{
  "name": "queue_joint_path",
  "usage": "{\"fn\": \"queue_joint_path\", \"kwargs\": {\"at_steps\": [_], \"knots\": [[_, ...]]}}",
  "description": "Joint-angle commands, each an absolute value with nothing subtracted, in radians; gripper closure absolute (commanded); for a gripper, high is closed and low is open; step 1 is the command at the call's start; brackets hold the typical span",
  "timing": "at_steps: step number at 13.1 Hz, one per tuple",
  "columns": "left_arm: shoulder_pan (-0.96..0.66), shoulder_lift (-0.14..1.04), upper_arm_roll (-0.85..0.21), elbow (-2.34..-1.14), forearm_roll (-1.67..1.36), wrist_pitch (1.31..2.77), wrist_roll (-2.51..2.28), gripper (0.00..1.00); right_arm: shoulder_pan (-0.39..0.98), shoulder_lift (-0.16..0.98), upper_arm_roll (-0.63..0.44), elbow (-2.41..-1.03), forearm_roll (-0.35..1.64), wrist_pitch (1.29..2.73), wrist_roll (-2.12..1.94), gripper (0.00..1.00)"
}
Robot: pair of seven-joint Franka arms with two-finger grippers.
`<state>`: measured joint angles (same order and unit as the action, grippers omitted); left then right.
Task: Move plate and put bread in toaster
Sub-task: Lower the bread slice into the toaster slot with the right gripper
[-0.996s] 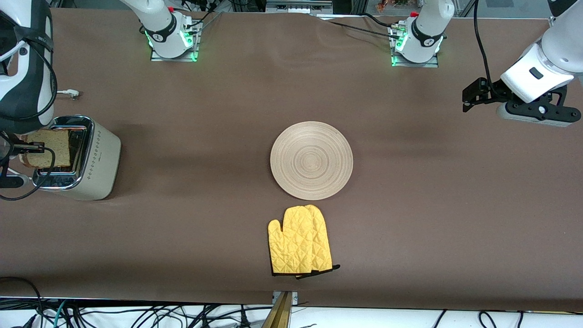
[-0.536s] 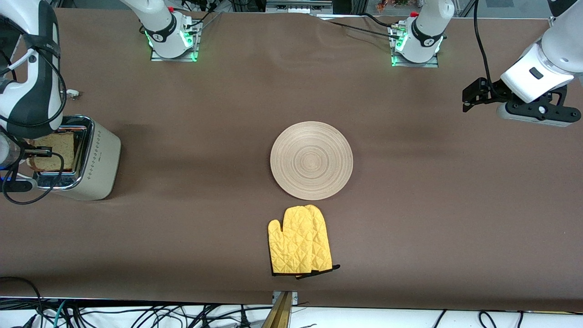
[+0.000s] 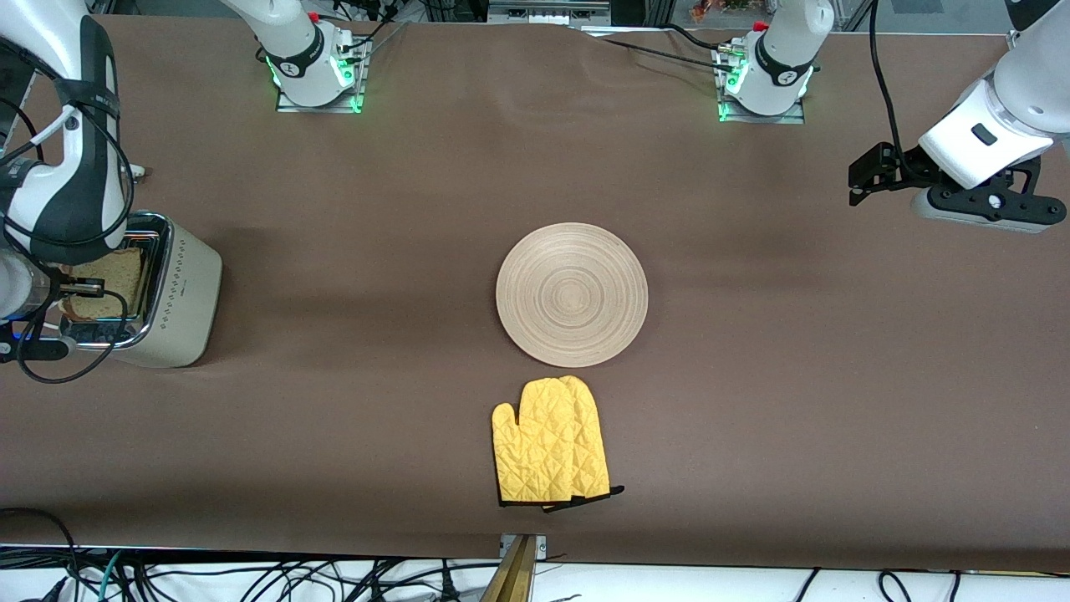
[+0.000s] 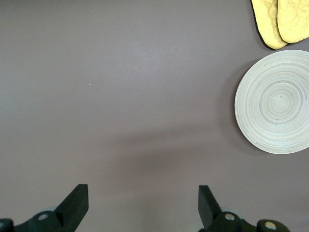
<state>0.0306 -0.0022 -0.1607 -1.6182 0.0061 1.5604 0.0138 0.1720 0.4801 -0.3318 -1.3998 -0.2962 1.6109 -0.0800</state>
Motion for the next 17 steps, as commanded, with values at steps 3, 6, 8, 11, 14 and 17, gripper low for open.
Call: {"fn": "queue_joint_path", "kwargs": {"at_steps": [3, 6, 8, 11, 14, 17], "knots": [[0.026, 0.014, -0.161, -1.588, 0.025, 1.552, 0.008, 0.00, 0.175, 0.483, -0.330, -1.420, -0.290, 1.621, -0.037, 1.00], [0.026, 0.014, -0.161, -1.588, 0.025, 1.552, 0.008, 0.00, 0.181, 0.483, -0.330, -1.433, -0.288, 1.620, -0.029, 1.00], [0.026, 0.014, -0.163, -1.588, 0.025, 1.554, 0.008, 0.00, 0.189, 0.483, -0.328, -1.433, -0.288, 1.609, -0.002, 0.75], [0.028, 0.014, -0.161, -1.588, 0.025, 1.552, 0.008, 0.00, 0.201, 0.480, -0.328, -1.425, -0.288, 1.606, -0.001, 0.00], [0.028, 0.014, -0.161, -1.588, 0.025, 1.552, 0.008, 0.00, 0.212, 0.457, -0.330, -1.413, -0.215, 1.605, -0.009, 0.00], [0.028, 0.014, -0.161, -1.588, 0.025, 1.552, 0.008, 0.00, 0.215, 0.411, -0.327, -1.375, -0.137, 1.597, -0.028, 0.00]]}}
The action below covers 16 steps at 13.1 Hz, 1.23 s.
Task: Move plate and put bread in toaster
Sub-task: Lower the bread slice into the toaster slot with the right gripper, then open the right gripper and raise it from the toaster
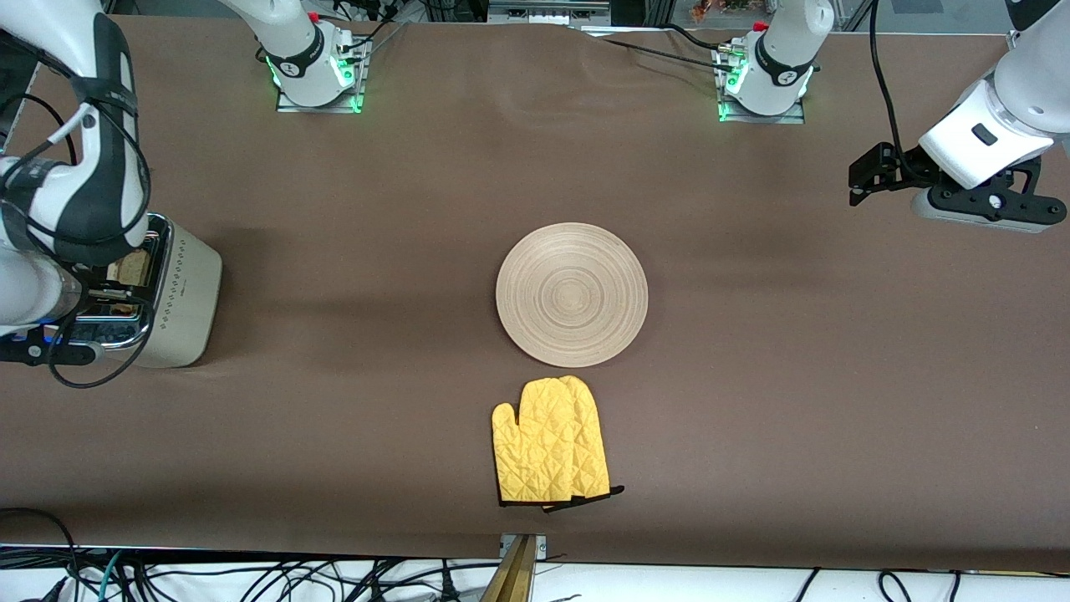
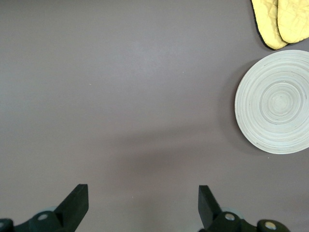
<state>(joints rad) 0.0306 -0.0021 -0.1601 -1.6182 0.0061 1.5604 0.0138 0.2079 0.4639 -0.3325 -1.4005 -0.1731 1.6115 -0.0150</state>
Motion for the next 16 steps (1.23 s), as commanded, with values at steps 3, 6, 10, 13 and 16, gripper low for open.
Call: {"fn": "queue_joint_path", "kwargs": {"at_steps": [3, 6, 10, 13, 16], "knots": [[0.028, 0.014, -0.161, -1.588, 0.026, 1.552, 0.008, 0.00, 0.279, 0.365, -0.261, -1.297, -0.014, 1.436, -0.018, 0.00], [0.028, 0.014, -0.161, -1.588, 0.025, 1.554, 0.008, 0.00, 0.279, 0.289, -0.262, -1.267, 0.147, 1.355, -0.035, 0.00], [0.028, 0.014, -0.161, -1.588, 0.025, 1.552, 0.008, 0.00, 0.284, 0.198, -0.259, -1.363, 0.155, 1.344, -0.031, 0.00], [0.028, 0.014, -0.161, -1.588, 0.025, 1.552, 0.009, 0.00, 0.273, 0.108, -0.247, -1.532, 0.134, 1.461, -0.037, 0.00], [0.028, 0.014, -0.161, -1.588, 0.025, 1.552, 0.008, 0.00, 0.156, 0.038, -0.110, -1.625, 0.082, 1.537, -0.046, 0.00]]}}
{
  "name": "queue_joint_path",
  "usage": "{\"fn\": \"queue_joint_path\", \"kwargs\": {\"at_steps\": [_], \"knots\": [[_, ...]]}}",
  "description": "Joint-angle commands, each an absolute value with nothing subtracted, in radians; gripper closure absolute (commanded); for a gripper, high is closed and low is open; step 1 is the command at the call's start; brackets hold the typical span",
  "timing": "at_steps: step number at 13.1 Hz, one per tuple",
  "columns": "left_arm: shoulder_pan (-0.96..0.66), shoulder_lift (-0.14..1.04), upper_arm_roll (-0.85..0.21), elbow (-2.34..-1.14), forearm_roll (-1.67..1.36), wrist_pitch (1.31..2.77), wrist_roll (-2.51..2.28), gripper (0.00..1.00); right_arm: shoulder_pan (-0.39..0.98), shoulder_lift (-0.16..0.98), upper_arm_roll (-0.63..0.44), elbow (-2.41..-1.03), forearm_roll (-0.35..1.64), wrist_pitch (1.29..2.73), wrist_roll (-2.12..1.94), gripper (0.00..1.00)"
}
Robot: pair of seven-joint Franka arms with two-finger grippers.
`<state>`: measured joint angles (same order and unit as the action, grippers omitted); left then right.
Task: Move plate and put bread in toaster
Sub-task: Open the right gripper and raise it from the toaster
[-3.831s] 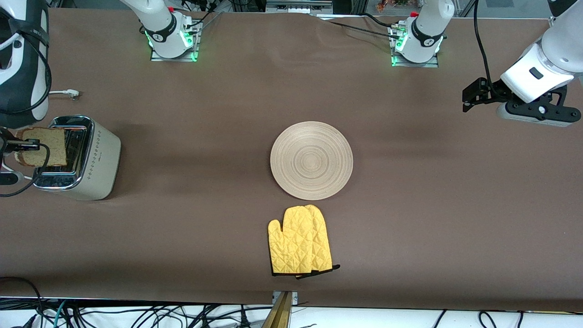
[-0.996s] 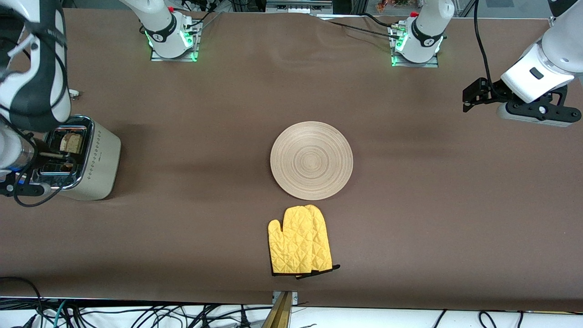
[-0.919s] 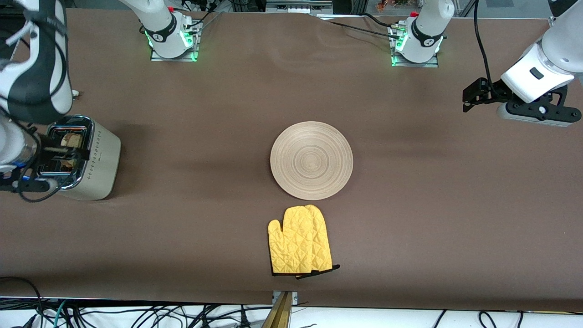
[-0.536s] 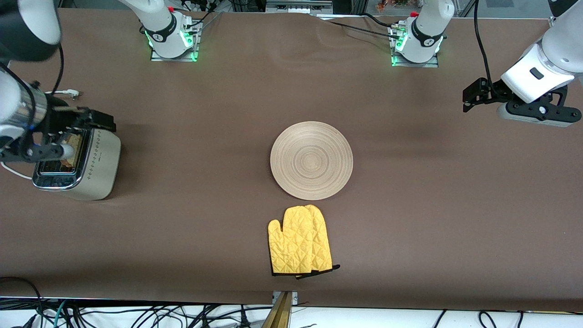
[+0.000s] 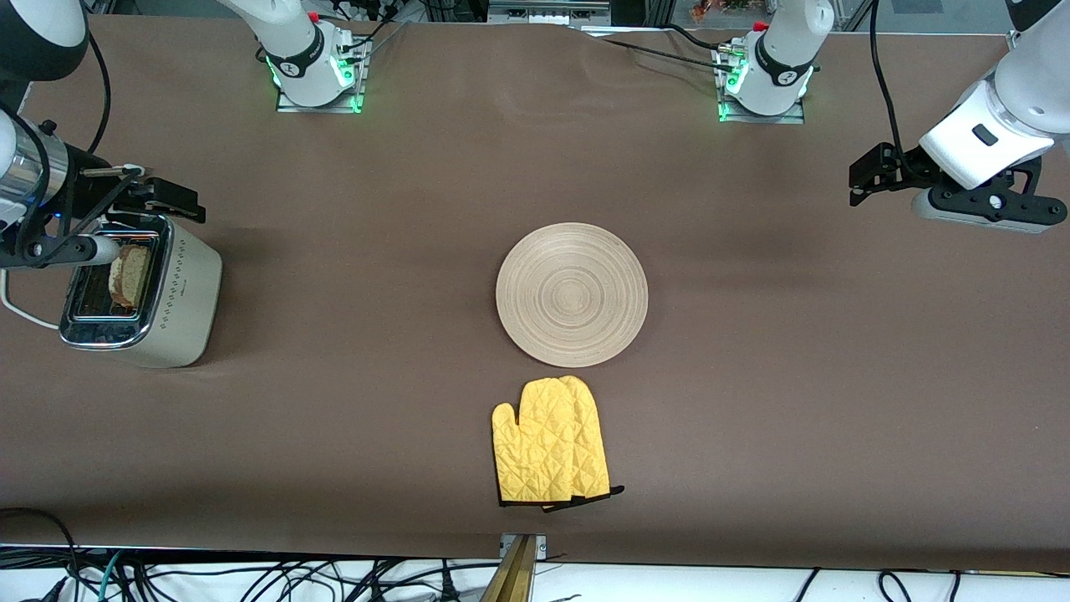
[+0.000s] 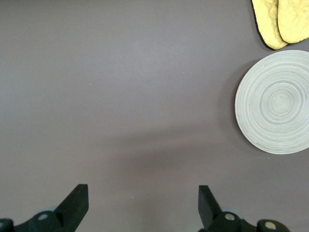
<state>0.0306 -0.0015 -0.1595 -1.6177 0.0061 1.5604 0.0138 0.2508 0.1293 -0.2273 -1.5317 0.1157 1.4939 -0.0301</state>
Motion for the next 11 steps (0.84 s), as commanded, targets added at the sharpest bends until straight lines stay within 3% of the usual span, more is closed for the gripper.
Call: {"fn": "queue_joint_path", "kwargs": {"at_steps": [1, 11], "knots": [[0.028, 0.014, -0.161, -1.588, 0.025, 1.552, 0.009, 0.00, 0.122, 0.037, -0.050, -1.614, 0.052, 1.537, -0.034, 0.00], [0.028, 0.014, -0.161, -1.588, 0.025, 1.552, 0.009, 0.00, 0.115, 0.028, -0.031, -1.614, 0.017, 1.529, 0.011, 0.00]]}}
